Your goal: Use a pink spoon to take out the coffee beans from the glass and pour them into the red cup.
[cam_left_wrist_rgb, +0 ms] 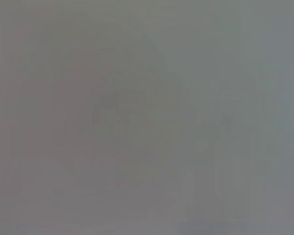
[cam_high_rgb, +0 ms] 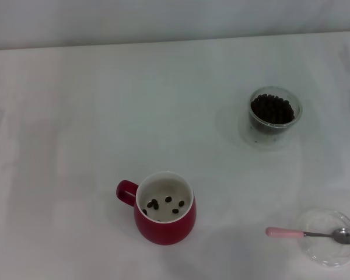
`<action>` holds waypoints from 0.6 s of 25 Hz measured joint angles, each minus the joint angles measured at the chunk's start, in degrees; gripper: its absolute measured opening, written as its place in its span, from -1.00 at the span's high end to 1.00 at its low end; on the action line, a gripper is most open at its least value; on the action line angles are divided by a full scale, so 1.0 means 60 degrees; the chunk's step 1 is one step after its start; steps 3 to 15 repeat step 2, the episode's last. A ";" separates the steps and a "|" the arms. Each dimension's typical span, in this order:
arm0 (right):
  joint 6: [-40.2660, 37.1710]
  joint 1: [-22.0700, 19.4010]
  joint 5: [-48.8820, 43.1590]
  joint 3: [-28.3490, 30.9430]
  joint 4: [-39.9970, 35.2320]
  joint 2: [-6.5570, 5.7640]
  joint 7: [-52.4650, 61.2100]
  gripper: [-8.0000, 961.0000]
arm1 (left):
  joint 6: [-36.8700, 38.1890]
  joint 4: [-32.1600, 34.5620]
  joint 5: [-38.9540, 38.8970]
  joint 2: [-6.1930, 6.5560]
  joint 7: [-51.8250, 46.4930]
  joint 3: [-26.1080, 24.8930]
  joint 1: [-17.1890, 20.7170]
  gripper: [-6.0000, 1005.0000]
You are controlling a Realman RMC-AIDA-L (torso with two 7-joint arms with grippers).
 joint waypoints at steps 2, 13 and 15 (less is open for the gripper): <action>0.0028 0.0037 0.0094 0.0000 0.0003 -0.0002 -0.0079 -0.82 | -0.0002 -0.0024 -0.0001 -0.0002 -0.0013 0.0001 -0.0033 -0.78; 0.0028 0.0037 0.0094 0.0000 0.0003 -0.0002 -0.0079 -0.82 | -0.0002 -0.0024 -0.0001 -0.0002 -0.0013 0.0001 -0.0033 -0.78; 0.0028 0.0037 0.0094 0.0000 0.0003 -0.0002 -0.0079 -0.82 | -0.0002 -0.0024 -0.0001 -0.0002 -0.0013 0.0001 -0.0033 -0.78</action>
